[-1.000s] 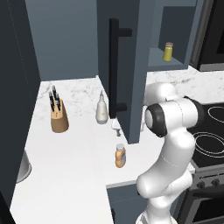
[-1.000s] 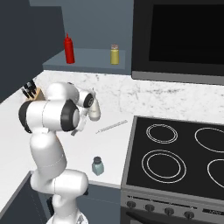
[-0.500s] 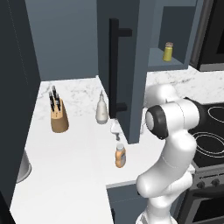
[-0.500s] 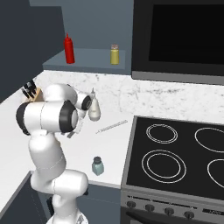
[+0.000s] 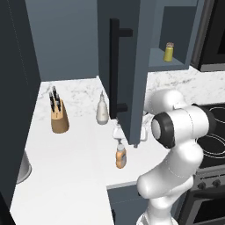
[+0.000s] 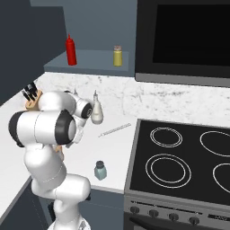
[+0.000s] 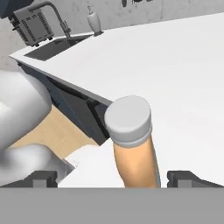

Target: Put the shaker and condiment bottle from the counter next to their counterparts in the cabinet.

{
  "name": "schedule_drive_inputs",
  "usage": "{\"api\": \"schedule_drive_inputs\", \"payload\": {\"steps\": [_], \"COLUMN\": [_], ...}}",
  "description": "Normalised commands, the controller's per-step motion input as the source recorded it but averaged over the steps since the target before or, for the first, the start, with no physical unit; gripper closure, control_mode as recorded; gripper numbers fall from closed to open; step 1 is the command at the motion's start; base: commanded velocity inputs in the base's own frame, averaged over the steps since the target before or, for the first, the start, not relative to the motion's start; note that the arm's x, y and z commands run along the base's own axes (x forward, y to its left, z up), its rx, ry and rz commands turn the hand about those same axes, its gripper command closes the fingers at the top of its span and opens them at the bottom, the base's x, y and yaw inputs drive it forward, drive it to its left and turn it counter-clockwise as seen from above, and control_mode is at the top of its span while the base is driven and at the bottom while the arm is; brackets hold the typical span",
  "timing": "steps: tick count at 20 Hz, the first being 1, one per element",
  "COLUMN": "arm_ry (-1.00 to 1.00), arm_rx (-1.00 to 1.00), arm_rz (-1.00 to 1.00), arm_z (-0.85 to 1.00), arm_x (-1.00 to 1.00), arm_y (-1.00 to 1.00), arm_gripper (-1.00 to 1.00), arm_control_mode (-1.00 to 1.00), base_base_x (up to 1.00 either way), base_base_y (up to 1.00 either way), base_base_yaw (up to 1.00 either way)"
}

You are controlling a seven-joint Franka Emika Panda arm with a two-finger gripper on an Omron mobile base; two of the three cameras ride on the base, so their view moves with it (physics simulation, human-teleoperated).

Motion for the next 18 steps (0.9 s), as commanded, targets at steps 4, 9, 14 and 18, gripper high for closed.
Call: {"api": "schedule_drive_inputs", "payload": {"steps": [4, 9, 14, 18], "arm_ry": [0.0, 0.0, 0.0, 0.0], "arm_rx": [0.01, 0.0, 0.0, 0.03], "arm_rz": [0.0, 0.0, 0.0, -0.01], "arm_z": [-0.02, -0.05, -0.13, -0.23], "arm_x": [-0.02, 0.0, 0.0, 0.0], "arm_y": [0.08, 0.13, 0.11, 0.03], "arm_gripper": [-1.0, -1.0, -1.0, -1.0], "arm_control_mode": [-1.0, -1.0, -1.0, -1.0], "base_base_x": [0.0, 0.0, 0.0, 0.0], "base_base_y": [0.0, 0.0, 0.0, 0.0], "base_base_yaw": [0.0, 0.0, 0.0, 0.0]}}
